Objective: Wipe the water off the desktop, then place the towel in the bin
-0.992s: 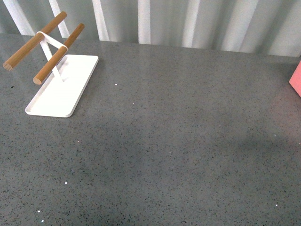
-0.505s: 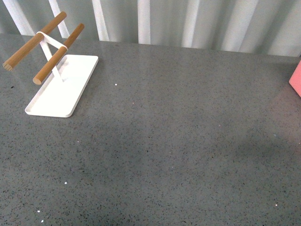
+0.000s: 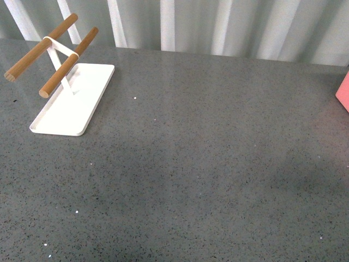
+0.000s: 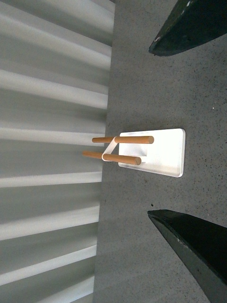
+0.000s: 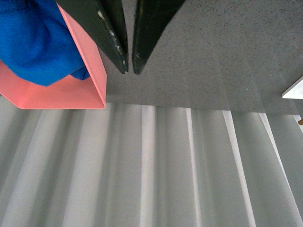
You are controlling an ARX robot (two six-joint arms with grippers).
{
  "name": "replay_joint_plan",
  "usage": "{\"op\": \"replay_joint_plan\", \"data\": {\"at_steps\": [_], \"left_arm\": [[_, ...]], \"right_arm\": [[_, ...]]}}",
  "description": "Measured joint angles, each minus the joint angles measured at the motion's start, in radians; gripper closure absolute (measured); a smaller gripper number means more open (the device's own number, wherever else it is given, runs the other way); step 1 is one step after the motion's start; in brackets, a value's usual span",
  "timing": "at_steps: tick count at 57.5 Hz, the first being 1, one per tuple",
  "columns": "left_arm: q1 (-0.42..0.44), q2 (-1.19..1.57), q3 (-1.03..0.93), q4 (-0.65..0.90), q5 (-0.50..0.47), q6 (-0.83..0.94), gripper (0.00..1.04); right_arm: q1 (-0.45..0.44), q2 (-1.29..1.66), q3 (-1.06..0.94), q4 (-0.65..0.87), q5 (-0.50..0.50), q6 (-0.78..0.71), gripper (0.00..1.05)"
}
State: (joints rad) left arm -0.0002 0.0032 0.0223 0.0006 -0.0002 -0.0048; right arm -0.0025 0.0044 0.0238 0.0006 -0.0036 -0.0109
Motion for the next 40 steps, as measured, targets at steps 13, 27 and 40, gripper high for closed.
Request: {"op": "replay_joint_plan", "data": {"at_steps": [13, 27, 40], "left_arm": [[0.0, 0.0, 0.0, 0.0, 0.0, 0.0, 0.07], [0.0, 0.0, 0.0, 0.0, 0.0, 0.0, 0.07], [0.0, 0.0, 0.0, 0.0, 0.0, 0.0, 0.07]], "right_arm": [[0.0, 0.0, 0.0, 0.0, 0.0, 0.0, 0.52], [0.0, 0.0, 0.0, 0.0, 0.0, 0.0, 0.06], [0.0, 0.0, 0.0, 0.0, 0.0, 0.001, 0.07]]}}
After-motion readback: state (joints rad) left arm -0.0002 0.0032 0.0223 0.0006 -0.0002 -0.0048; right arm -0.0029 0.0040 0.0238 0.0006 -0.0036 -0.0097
